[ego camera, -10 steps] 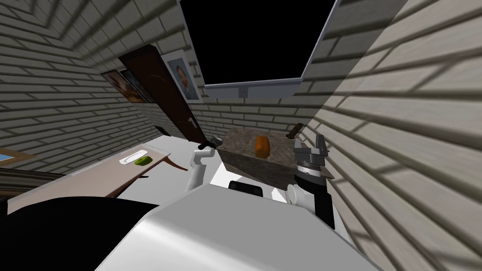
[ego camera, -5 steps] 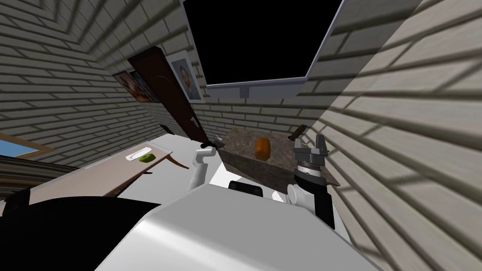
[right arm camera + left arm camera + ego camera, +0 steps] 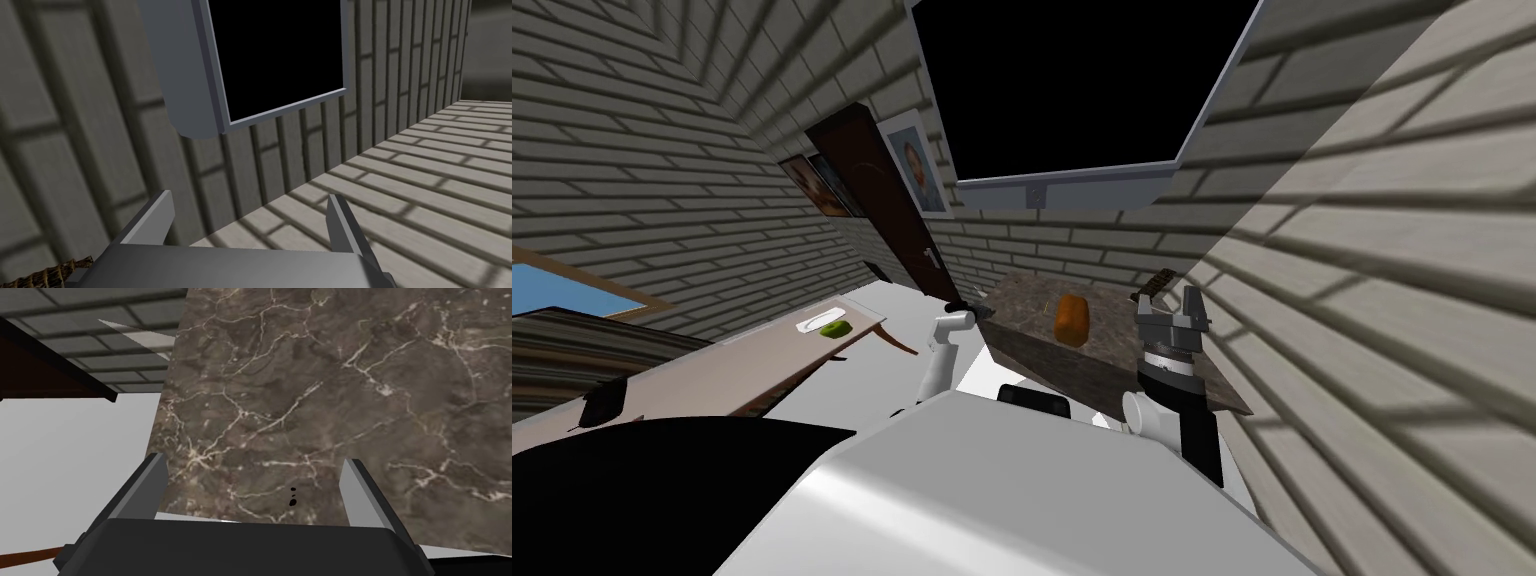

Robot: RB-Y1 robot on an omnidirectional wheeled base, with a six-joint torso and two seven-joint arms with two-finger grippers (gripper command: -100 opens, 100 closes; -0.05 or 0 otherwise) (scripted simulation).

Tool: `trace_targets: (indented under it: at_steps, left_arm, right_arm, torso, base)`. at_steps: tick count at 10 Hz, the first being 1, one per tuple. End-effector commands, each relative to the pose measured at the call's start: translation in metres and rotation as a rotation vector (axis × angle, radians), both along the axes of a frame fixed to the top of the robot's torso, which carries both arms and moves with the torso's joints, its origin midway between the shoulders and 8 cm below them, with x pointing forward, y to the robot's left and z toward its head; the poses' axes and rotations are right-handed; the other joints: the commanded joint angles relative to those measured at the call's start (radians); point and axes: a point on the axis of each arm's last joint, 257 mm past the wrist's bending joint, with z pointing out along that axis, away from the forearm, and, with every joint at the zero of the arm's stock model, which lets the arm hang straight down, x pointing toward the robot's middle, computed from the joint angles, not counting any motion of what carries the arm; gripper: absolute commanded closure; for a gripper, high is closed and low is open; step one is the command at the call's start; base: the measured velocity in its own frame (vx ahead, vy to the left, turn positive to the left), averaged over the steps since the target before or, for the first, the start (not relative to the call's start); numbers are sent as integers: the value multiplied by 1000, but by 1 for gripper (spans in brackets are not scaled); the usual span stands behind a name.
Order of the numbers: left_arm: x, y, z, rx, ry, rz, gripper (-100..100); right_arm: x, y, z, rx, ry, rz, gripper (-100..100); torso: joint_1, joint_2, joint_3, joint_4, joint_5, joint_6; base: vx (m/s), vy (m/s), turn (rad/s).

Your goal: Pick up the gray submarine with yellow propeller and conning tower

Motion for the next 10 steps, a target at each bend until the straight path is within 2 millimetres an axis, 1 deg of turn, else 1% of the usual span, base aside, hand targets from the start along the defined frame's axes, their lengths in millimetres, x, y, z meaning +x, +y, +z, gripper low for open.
trace_targets:
  at_steps: [1, 4, 5, 6, 7, 8, 10]
  left_arm:
    - [-2, -3, -5, -22, 25, 1, -100]
    - [-11, -21, -27, -102, 103, 8, -100]
    - [-15, -33, -35, -142, 132, 9, -100]
    - [-14, -27, -30, -118, 112, 8, -100]
    - [-15, -29, -31, -123, 117, 9, 0]
    - [-11, -21, -37, -123, 115, 31, -100]
    - [-9, -16, -41, -124, 113, 47, -100]
  right_arm:
    - [0, 0, 0, 0, 0, 0, 0]
    - [0, 0, 0, 0, 0, 0, 0]
    - [0, 0, 0, 0, 0, 0, 0]
    - [0, 0, 0, 0, 0, 0, 0]
    - [0, 0, 0, 0, 0, 0, 0]
    - [0, 0, 0, 0, 0, 0, 0]
    - [0, 0, 0, 0, 0, 0, 0]
  torso:
    - [0, 0, 0, 0, 0, 0]
    - [2, 1, 0, 0, 0, 0]
    - [2, 1, 0, 0, 0, 0]
    - [3, 1, 0, 0, 1, 0]
    - [3, 1, 1, 0, 1, 0]
    - [2, 2, 1, 1, 0, 0]
    - [3, 3, 2, 1, 1, 0]
  base:
    - [24, -23, 32]
    - [27, -1, 79]
    - [31, 21, 77]
    - [15, 9, 11]
    - [0, 0, 0]
    - [-3, 11, -173]
    - [-8, 19, -92]
